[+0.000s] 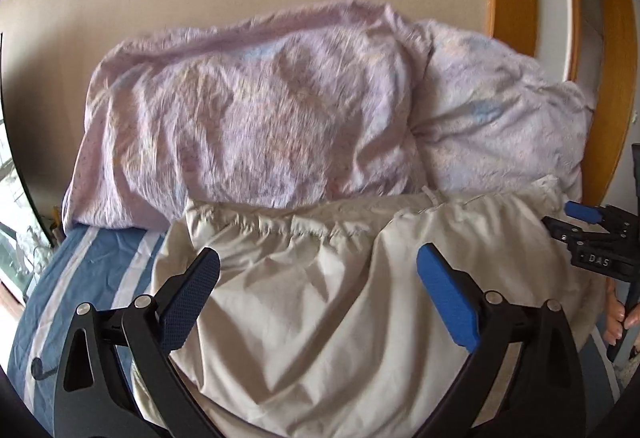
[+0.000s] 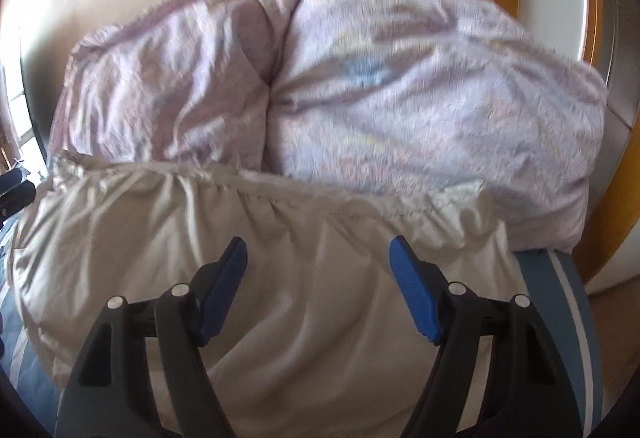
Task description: Fold large clothes
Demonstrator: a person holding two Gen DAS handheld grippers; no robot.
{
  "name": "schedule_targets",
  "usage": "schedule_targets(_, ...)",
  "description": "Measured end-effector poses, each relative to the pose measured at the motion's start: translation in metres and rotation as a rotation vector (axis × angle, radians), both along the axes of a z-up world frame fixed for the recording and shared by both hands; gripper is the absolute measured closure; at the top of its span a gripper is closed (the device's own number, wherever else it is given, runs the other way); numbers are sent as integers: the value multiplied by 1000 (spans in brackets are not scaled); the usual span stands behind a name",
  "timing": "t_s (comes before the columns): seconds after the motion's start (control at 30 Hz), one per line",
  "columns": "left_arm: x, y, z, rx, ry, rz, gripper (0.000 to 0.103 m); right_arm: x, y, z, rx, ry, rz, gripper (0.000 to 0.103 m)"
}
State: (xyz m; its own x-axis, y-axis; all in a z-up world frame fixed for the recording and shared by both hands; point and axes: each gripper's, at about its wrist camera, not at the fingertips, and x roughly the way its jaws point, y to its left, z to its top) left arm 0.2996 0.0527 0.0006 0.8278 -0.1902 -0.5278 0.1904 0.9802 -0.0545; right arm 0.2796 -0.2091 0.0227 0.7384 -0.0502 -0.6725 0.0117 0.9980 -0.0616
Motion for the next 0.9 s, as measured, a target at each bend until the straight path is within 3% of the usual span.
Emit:
schedule_targets(0.2,33,4,-36,4,134,96,3,29,-4,-32,-18,115,-72,28)
schedule_targets(0.47,53,2,-47,33,199,165,1,50,-10,-59,-13,196,-116,18)
schedule_targets(0.6,60,4,-55,18,222,189,1,53,-14,-69,18,204,-133,16)
schedule_targets(0.77,67,-3,-59,54,253,202,1,51,-18,-69,47,211,-144,15)
schedule_targets(0.9,51,6,-51,47,256,180,1,20,-36,-42,116,107,-138,18)
